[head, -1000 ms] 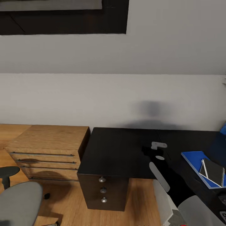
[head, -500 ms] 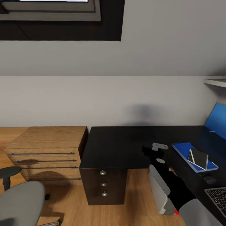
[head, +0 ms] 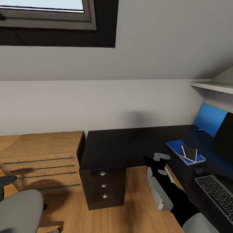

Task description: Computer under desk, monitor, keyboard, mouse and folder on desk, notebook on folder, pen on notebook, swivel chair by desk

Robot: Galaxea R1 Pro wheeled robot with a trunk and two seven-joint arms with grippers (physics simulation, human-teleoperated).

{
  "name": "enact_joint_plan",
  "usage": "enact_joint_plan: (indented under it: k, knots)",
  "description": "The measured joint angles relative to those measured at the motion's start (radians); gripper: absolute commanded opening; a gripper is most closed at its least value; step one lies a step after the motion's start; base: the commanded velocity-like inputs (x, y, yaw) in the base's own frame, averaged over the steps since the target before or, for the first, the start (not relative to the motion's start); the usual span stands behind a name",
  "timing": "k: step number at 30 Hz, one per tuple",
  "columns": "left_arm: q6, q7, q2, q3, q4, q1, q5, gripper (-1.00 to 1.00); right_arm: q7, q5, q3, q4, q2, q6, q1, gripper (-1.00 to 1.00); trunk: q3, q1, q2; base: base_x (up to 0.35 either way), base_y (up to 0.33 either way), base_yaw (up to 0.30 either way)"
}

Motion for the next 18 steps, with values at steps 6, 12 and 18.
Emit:
enact_joint_plan:
  k: [6,12,18]
  knots:
    - [-0.001,0.003,0.000,0.000,0.000,0.000,0.000,1.00,-0.010,0.038,0.004,-0.038,0.000,-0.114,0.128,1.00,0.006,0.000,0.000,-0.004,0.003,-0.131]
    - [0.000,0.004,0.001,0.000,0.000,0.000,0.000,1.00,-0.019,0.207,0.009,-0.117,0.004,-0.152,0.319,1.00,0.006,0.000,0.000,0.000,0.000,-0.011]
    - [0.001,0.003,0.010,-0.004,0.070,0.000,0.001,1.00,-0.025,0.239,0.023,0.209,0.011,-0.345,0.415,1.00,0.006,0.000,0.000,0.000,0.000,0.000]
